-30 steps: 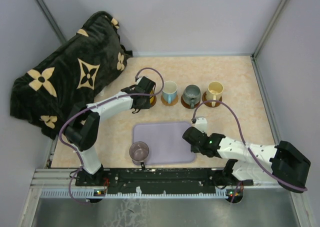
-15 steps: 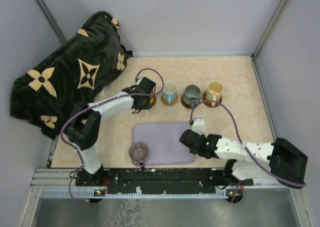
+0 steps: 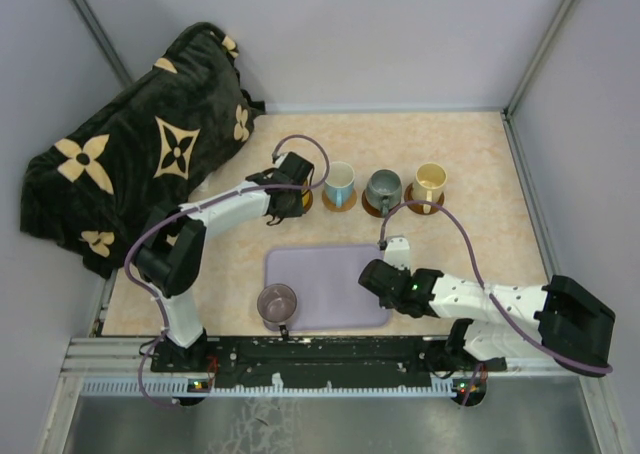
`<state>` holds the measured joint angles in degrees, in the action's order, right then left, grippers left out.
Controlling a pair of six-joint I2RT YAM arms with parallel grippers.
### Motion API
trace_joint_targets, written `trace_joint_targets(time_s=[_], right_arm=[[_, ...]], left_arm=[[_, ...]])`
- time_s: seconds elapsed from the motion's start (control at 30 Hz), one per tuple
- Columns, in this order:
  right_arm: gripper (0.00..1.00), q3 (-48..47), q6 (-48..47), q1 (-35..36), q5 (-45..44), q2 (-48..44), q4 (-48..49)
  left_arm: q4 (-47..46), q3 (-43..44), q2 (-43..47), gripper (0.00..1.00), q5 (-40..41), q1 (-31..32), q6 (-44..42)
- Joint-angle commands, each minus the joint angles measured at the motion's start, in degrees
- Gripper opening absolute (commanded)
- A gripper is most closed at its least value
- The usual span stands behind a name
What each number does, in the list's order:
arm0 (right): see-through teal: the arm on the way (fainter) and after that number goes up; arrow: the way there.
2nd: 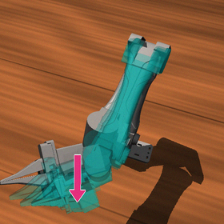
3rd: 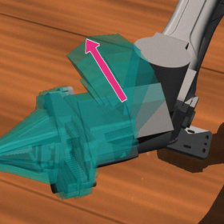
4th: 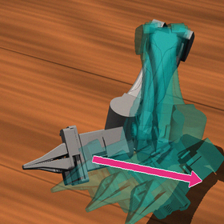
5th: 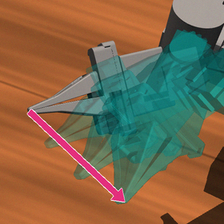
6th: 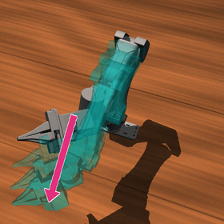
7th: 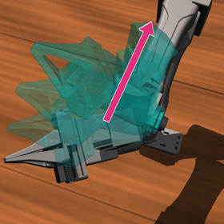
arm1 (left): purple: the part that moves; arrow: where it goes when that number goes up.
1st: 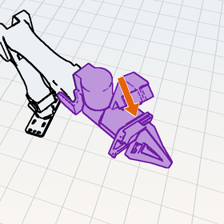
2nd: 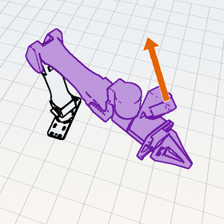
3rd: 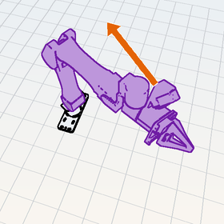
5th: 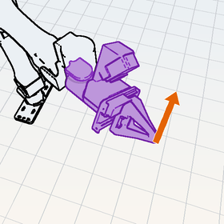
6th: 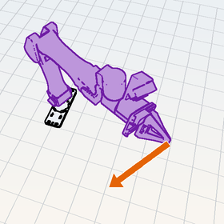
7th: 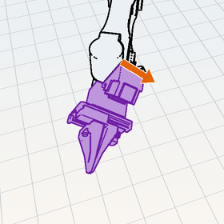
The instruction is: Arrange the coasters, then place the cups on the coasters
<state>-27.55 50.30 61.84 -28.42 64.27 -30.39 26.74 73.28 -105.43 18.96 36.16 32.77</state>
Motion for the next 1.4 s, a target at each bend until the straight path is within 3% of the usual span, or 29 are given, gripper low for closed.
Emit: trace_joint_targets(time_s=[0.0, 0.27, 0.43, 0.73, 0.93, 1.37], right_arm=[[0.00, -0.6, 1.0, 1.2, 2.1, 1.1, 0.0], [0.00, -0.5, 1.0, 1.2, 2.6, 1.7, 0.7], [0.00, -0.6, 0.9, 1.3, 2.6, 2.0, 0.9], [0.00, -0.8, 0.7, 1.5, 2.6, 3.0, 1.5], [0.00, -1.0, 0.5, 1.6, 2.8, 4.5, 2.3], [0.00, -1.0, 0.1, 1.8, 2.7, 5.5, 2.8]], left_arm=[[-1.7, 2.6, 0.4, 0.00, 1.8, -0.6, 0.2], [-1.4, 2.5, 0.0, 0.01, 1.4, -1.0, 0.2], [-0.9, 2.9, -0.5, 0.12, 0.5, -1.2, 0.1], [-0.2, 3.3, -0.7, 0.17, -0.1, -1.2, 0.3], [0.7, 4.1, -0.5, 0.29, 0.0, -1.2, 0.1], [2.1, 4.0, -1.1, 0.34, -0.5, -1.2, 0.8]])
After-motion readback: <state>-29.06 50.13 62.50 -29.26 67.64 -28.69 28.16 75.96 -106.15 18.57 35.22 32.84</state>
